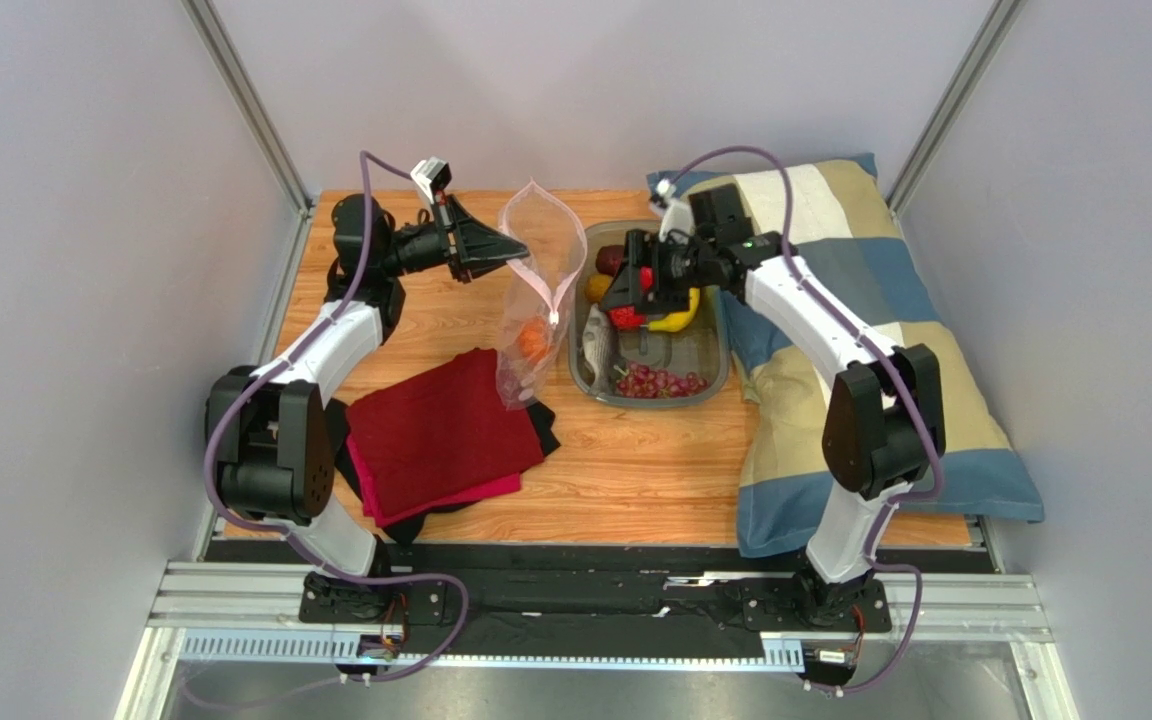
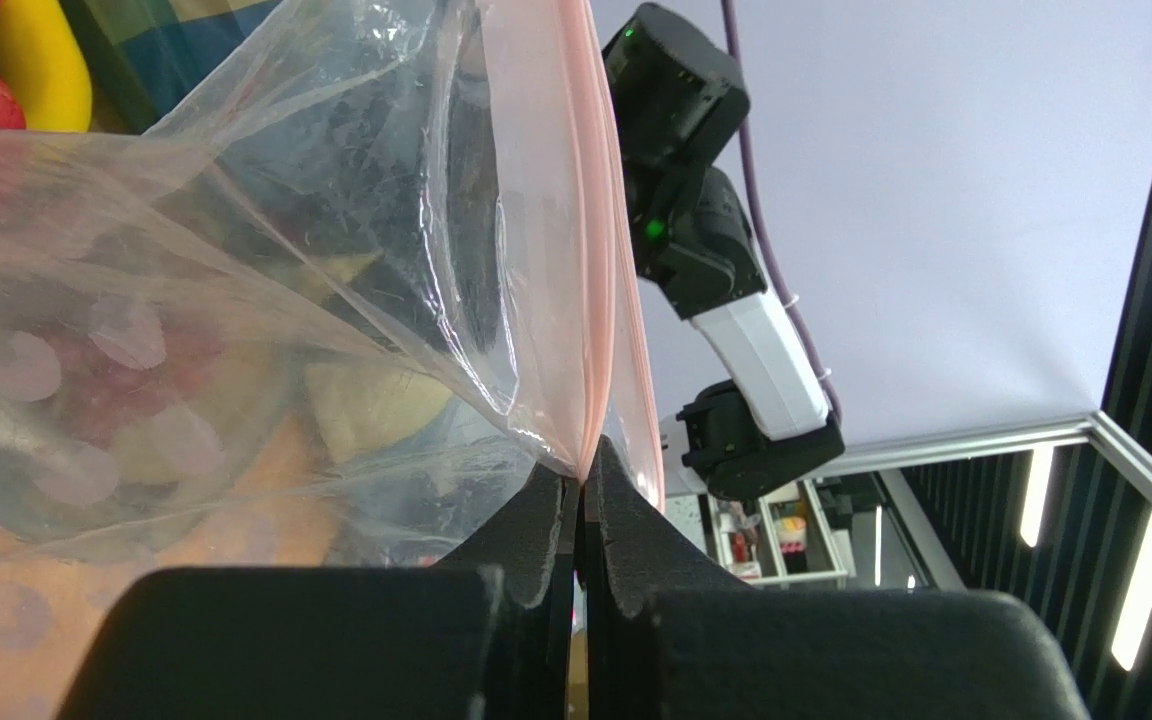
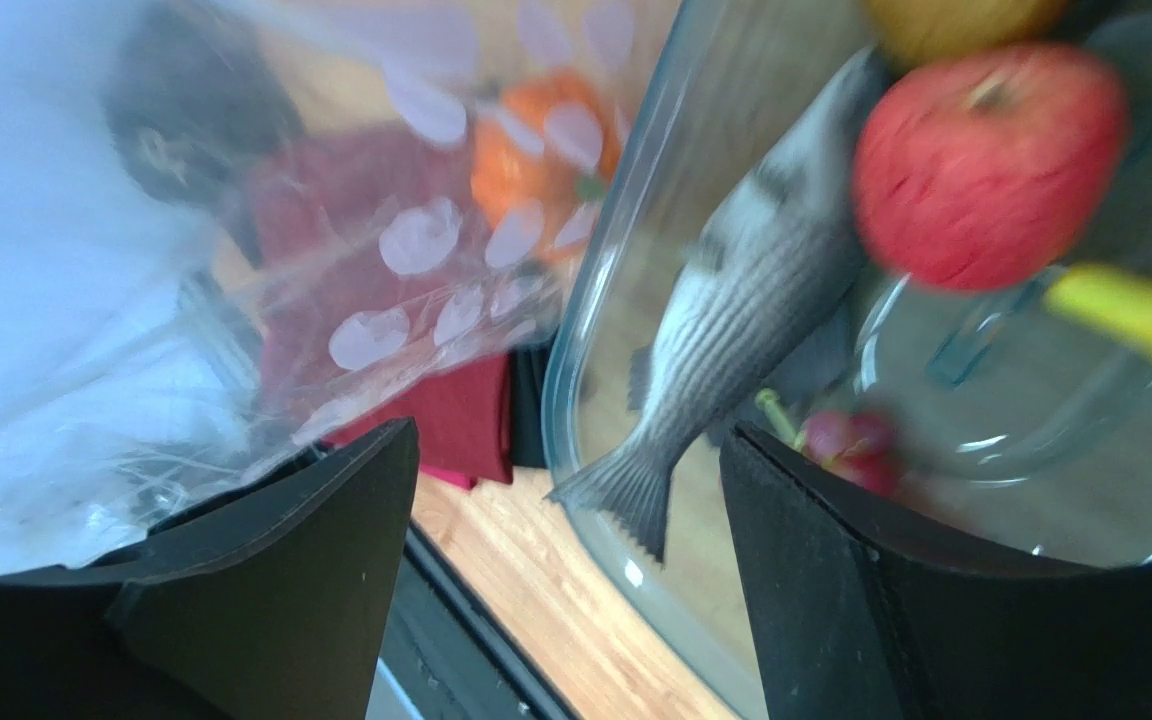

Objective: Place the food in the zip-top bag and seal the zipper
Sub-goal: Pick up the fake fish from the bin, then place the fake fish in the zipper food storage bag.

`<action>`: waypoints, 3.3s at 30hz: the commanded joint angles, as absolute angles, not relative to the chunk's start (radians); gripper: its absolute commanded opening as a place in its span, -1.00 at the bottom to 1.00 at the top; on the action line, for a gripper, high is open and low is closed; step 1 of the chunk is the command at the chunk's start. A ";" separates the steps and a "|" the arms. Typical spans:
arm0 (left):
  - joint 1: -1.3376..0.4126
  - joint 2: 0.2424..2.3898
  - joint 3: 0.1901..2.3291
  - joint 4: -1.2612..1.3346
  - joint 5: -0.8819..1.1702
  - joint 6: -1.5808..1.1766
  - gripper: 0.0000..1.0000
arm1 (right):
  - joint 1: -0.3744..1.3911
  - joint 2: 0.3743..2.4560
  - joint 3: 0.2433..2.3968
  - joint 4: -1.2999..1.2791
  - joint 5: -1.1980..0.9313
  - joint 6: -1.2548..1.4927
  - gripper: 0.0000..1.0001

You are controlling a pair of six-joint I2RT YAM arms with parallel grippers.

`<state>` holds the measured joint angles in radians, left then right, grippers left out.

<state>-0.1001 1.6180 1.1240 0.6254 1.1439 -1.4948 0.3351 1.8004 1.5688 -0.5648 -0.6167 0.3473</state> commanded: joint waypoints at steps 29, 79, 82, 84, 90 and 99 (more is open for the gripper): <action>-0.100 1.539 1.123 0.488 1.149 -1.347 -1.00 | 0.468 2.020 1.437 -0.565 -0.607 0.569 0.36; -0.166 1.384 1.334 -0.377 0.888 -0.660 -1.00 | 0.597 1.678 2.301 -1.364 0.007 -0.454 -1.00; -0.184 1.368 1.359 -0.400 0.845 -0.644 -1.00 | 0.632 1.689 2.298 -1.309 0.283 -0.572 -1.00; -0.202 1.364 1.376 -0.405 0.836 -0.641 -1.00 | 0.658 1.657 2.217 -1.182 0.442 -0.636 -1.00; -0.242 1.388 1.434 -0.478 0.776 -0.634 -1.00 | 0.727 1.603 2.115 -0.947 0.607 -0.867 -1.00; -0.298 1.388 1.474 -0.509 0.594 -0.617 -1.00 | 0.827 1.594 2.068 -1.017 0.715 -1.012 -1.00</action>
<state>-0.2687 1.4044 1.4338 -0.5068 0.6769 -0.6460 0.7834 1.6398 2.0884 -1.0412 0.5995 -0.8944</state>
